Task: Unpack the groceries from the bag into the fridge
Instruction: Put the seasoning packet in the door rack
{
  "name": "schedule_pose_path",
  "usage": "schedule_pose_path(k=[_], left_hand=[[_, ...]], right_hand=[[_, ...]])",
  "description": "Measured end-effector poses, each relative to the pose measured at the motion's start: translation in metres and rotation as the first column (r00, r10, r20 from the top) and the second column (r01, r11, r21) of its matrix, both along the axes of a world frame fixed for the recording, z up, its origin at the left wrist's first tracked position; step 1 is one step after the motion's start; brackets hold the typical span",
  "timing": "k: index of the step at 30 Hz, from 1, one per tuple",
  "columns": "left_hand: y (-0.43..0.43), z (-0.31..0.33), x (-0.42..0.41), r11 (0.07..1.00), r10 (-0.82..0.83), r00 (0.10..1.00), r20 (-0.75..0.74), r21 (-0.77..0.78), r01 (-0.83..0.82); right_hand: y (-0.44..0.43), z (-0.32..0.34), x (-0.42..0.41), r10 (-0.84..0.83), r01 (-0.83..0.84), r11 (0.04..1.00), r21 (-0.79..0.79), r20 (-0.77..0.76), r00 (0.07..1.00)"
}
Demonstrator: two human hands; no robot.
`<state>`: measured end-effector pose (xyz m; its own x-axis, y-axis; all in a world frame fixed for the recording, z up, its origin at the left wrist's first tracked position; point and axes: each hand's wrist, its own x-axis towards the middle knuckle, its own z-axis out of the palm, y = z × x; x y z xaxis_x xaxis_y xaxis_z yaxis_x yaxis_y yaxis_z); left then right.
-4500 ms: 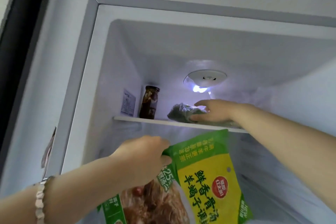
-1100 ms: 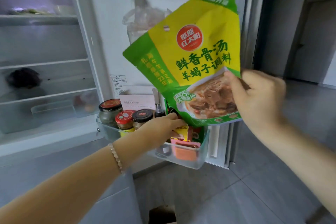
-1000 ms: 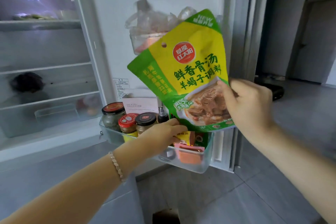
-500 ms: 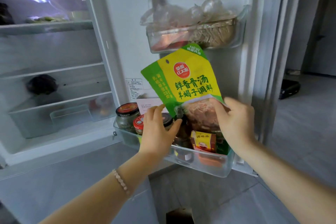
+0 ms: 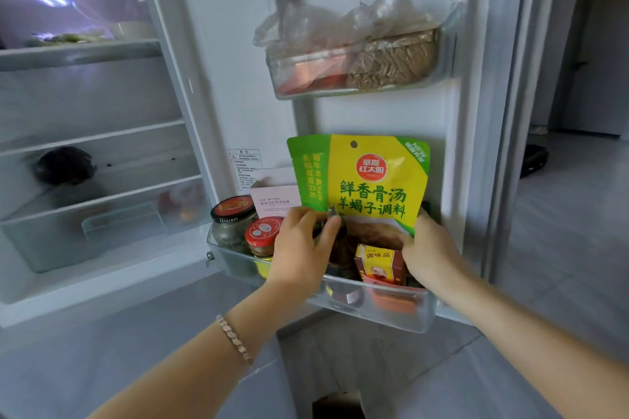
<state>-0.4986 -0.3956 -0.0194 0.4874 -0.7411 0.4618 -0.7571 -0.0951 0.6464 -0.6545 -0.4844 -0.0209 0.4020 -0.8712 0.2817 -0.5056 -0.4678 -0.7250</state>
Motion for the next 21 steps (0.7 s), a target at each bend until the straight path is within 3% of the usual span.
schedule_pose_path(k=[3,5,8,16,21], left_hand=[[-0.001,0.018,0.008,0.986,0.114,0.986,-0.119,-0.112,-0.127],[-0.008,0.032,0.022,0.982,0.173,0.969,-0.175,-0.046,-0.183],[-0.020,0.046,0.034,0.996,0.085,0.977,-0.196,0.044,-0.078],[-0.028,0.040,0.027,1.000,0.005,0.989,-0.145,0.007,-0.003],[-0.027,0.033,0.018,0.996,-0.031,0.999,-0.026,0.081,0.033]], right_hand=[[0.004,0.002,-0.006,-0.086,0.069,0.992,-0.109,-0.160,0.983],[0.007,0.006,-0.009,-0.111,0.077,0.979,-0.188,-0.180,0.977],[0.005,0.016,-0.020,-0.117,0.067,0.964,-0.256,-0.186,0.975],[0.006,0.023,-0.037,-0.259,0.054,0.888,-0.456,-0.402,0.878],[0.008,0.035,-0.034,-0.283,0.058,0.897,-0.438,-0.470,0.836]])
